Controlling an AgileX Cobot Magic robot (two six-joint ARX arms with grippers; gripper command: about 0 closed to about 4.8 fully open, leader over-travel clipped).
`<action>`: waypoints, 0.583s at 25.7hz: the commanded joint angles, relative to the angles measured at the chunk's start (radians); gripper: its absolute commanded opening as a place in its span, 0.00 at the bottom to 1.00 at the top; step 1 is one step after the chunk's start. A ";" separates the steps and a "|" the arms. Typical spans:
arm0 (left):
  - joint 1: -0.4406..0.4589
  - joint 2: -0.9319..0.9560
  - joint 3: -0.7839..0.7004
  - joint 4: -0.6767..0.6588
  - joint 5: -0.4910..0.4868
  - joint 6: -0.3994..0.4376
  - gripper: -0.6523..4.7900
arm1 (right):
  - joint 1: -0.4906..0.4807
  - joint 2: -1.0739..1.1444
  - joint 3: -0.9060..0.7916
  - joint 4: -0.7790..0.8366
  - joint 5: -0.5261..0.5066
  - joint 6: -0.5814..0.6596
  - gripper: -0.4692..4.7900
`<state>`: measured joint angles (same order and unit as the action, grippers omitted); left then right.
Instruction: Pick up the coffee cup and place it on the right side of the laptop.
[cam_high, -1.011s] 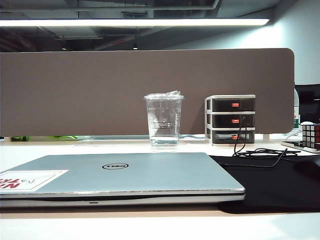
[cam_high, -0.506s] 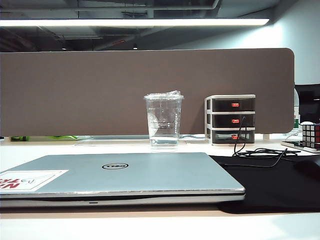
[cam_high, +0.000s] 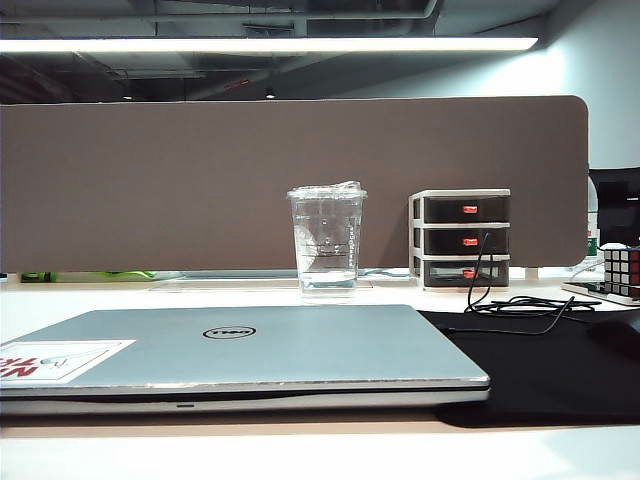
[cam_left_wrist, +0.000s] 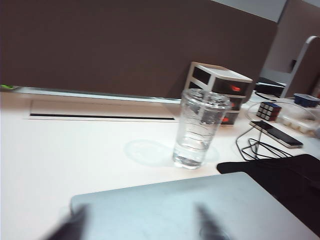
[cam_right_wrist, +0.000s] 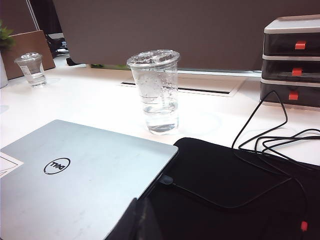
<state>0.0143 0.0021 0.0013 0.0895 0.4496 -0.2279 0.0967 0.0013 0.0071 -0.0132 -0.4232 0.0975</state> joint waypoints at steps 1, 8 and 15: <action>-0.040 0.000 0.006 0.013 -0.003 0.011 0.89 | 0.000 -0.002 -0.005 0.021 -0.002 0.003 0.09; -0.117 0.001 0.006 0.020 -0.029 0.000 0.98 | 0.000 -0.002 -0.005 0.020 -0.002 0.004 0.09; -0.117 0.002 0.032 0.026 -0.063 -0.054 0.98 | 0.001 -0.002 -0.005 0.018 -0.005 0.004 0.09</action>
<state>-0.1032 0.0021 0.0189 0.0948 0.3851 -0.2718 0.0967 0.0013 0.0071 -0.0132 -0.4232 0.0975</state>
